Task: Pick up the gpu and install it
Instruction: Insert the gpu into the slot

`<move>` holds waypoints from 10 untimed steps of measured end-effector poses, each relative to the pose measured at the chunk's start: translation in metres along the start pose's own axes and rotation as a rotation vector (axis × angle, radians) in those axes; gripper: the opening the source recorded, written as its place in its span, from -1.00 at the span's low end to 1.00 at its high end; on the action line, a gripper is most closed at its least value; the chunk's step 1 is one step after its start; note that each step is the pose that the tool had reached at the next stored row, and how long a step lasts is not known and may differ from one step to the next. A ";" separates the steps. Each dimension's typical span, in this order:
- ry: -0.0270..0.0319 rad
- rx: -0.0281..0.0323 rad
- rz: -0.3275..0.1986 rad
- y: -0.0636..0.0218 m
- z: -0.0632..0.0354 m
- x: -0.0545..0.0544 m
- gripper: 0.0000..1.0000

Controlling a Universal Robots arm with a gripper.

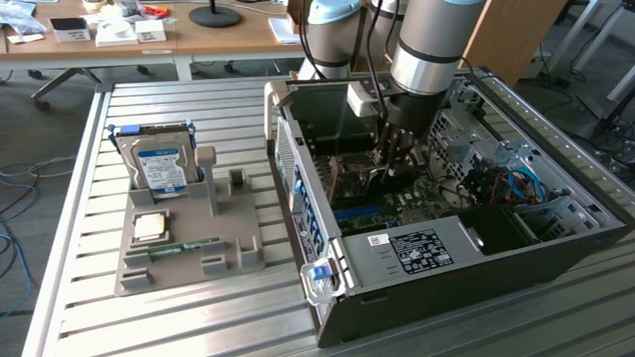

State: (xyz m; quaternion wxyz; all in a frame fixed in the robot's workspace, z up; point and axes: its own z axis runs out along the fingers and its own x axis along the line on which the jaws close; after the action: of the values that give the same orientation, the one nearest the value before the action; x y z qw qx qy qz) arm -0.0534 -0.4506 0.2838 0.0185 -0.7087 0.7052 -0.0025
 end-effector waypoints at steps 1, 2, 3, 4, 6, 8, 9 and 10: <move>-0.0001 0.0001 0.000 0.0002 0.0007 0.000 -0.47; 0.0000 0.0001 0.000 0.0007 0.0015 0.000 -0.47; 0.0002 0.0000 0.000 0.0010 0.0022 0.001 -0.47; 0.0001 0.0000 0.000 0.0012 0.0030 0.001 -0.47; 0.0003 0.0000 0.000 0.0017 0.0041 0.001 -0.47; 0.0000 0.0001 0.000 0.0023 0.0053 0.002 -0.47; -0.0001 0.0001 0.000 0.0028 0.0060 0.002 -0.47; 0.0000 0.0001 0.000 0.0031 0.0065 0.002 -0.47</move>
State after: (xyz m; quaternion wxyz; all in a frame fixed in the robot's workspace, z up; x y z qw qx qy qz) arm -0.0563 -0.4523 0.2773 0.0185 -0.7087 0.7053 -0.0025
